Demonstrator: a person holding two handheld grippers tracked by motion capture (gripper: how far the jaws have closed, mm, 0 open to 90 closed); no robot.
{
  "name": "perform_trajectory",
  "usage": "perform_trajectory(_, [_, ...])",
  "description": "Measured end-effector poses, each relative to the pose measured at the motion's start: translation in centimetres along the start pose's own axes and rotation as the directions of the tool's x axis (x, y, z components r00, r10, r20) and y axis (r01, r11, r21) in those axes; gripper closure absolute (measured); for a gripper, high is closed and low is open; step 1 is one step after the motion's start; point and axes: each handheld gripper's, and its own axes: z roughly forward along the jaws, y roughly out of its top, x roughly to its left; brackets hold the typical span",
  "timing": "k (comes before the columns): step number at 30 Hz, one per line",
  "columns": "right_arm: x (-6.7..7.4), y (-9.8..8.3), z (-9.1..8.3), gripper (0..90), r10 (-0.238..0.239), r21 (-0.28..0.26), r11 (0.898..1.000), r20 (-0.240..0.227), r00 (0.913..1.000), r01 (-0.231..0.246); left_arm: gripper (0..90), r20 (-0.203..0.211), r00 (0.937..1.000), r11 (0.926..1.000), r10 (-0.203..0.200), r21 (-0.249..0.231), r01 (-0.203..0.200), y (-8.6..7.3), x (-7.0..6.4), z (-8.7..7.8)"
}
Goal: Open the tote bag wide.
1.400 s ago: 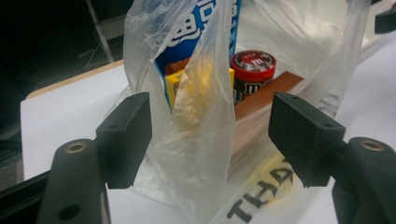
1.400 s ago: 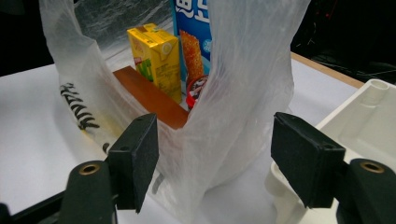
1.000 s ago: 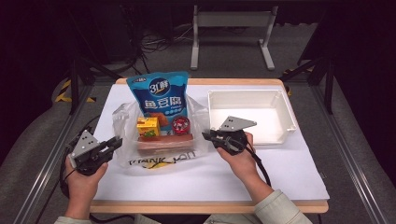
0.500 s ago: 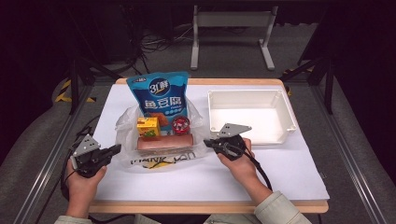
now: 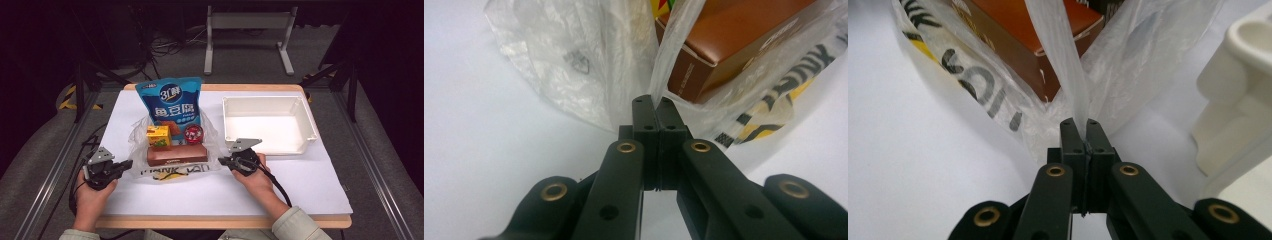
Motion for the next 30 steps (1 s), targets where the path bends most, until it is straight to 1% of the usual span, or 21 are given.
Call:
perform_trajectory(4, [-0.1, -0.4, 0.4, 89.8, 0.006, 0.021, 1.000, -0.004, 1.0000, -0.006, 89.7, 0.001, 1.0000, 0.9998, -0.009, 0.016, 0.009, -0.2, 0.2, 0.4])
perform_trajectory(9, [-0.3, -0.8, 0.9, 89.8, 0.013, 0.053, 0.999, -0.007, 0.9999, -0.013, 89.7, 0.006, 0.9999, 0.9978, -0.014, 0.064, 0.014, -0.5, 0.4, 1.3])
perform_trajectory(11, [-0.3, -1.0, 1.0, 89.8, 0.021, 0.064, 0.998, -0.008, 0.9998, -0.020, 89.7, 0.009, 0.9999, 0.9964, -0.008, 0.084, 0.007, -0.5, 0.4, 1.6])
perform_trajectory(13, [-0.3, -1.1, 1.0, 89.8, 0.029, 0.056, 0.998, -0.008, 0.9995, -0.028, 89.7, 0.005, 1.0000, 0.9949, -0.003, 0.101, 0.002, -0.6, 0.3, 1.9])
perform_trajectory(14, [-0.3, -1.1, 1.0, 89.9, 0.031, 0.056, 0.998, -0.007, 0.9995, -0.031, 89.7, 0.012, 0.9999, 0.9941, 0.004, 0.108, -0.005, -0.6, 0.3, 2.1])
perform_trajectory(15, [-0.3, -1.1, 1.0, 89.9, 0.031, 0.056, 0.998, -0.005, 0.9995, -0.031, 89.7, 0.013, 0.9999, 0.9934, 0.000, 0.115, -0.002, -0.6, 0.2, 2.2])
perform_trajectory(17, [-0.2, -1.1, 1.0, 89.8, 0.031, 0.054, 0.998, -0.005, 0.9995, -0.031, 89.6, 0.011, 0.9999, 0.9933, 0.008, 0.115, -0.010, -0.6, 0.2, 2.2])
perform_trajectory(18, [-0.2, -1.2, 1.0, 89.8, 0.031, 0.052, 0.998, -0.005, 0.9995, -0.031, 89.6, 0.018, 0.9998, 0.9939, -0.003, 0.110, 0.001, -0.7, 0.2, 2.1])
perform_trajectory(19, [-0.2, -1.2, 1.0, 89.8, 0.034, 0.053, 0.998, -0.007, 0.9994, -0.033, 89.4, 0.024, 0.9997, 0.9938, -0.003, 0.111, 0.000, -0.7, 0.3, 2.0])
perform_trajectory(20, [-0.1, -1.2, 0.9, 89.8, 0.033, 0.056, 0.998, -0.006, 0.9994, -0.032, 88.6, 0.025, 0.9996, 0.9946, -0.012, 0.103, 0.009, -0.7, 0.2, 1.9])
perform_trajectory(21, [-0.1, -1.2, 0.9, 89.8, 0.031, 0.055, 0.998, -0.006, 0.9995, -0.031, 86.3, 0.026, 0.9996, 0.9955, -0.011, 0.095, 0.009, -0.7, 0.2, 1.7])
perform_trajectory(22, [-0.1, -1.2, 0.9, 89.7, 0.031, 0.057, 0.998, -0.008, 0.9995, -0.030, 81.1, 0.038, 0.9991, 0.9971, -0.021, 0.074, 0.018, -0.6, 0.2, 1.3])
perform_trajectory(23, [0.0, -1.2, 0.9, 89.8, 0.028, 0.059, 0.998, -0.008, 0.9996, -0.028, 71.2, 0.039, 0.9990, 0.9977, -0.023, 0.065, 0.021, -0.6, 0.1, 1.0])
perform_trajectory(24, [0.0, -1.1, 0.9, 89.7, 0.027, 0.060, 0.998, -0.008, 0.9996, -0.026, 65.0, 0.028, 0.9995, 0.9983, -0.011, 0.058, 0.009, -0.4, 0.1, 0.7])
perform_trajectory(25, [0.0, -1.1, 0.9, 89.7, 0.027, 0.060, 0.998, -0.008, 0.9996, -0.026, 58.2, 0.028, 0.9995, 0.9983, -0.011, 0.058, 0.009, -0.4, 0.1, 0.7])
perform_trajectory(26, [0.0, -1.1, 0.9, 89.8, 0.027, 0.060, 0.998, -0.009, 0.9996, -0.026, 58.2, 0.005, 1.0000, 0.9991, -0.006, 0.042, 0.006, -0.3, -0.1, 0.2])
perform_trajectory(27, [0.0, -1.1, 0.9, 89.8, 0.028, 0.059, 0.998, -0.009, 0.9996, -0.027, 50.0, -0.015, 0.9999, 0.9995, -0.002, 0.032, 0.002, -0.1, -0.2, -0.3])
perform_trajectory(29, [0.0, -1.2, 0.9, 89.8, 0.029, 0.059, 0.998, -0.010, 0.9995, -0.028, 41.0, -0.024, 0.9997, 1.0000, -0.004, 0.000, 0.004, 0.3, -0.2, -1.3])
perform_trajectory(30, [0.0, -1.1, 0.9, 89.8, 0.029, 0.059, 0.998, -0.010, 0.9995, -0.028, 38.7, -0.028, 0.9996, 0.9996, -0.010, -0.026, 0.009, 0.7, -0.3, -1.9])
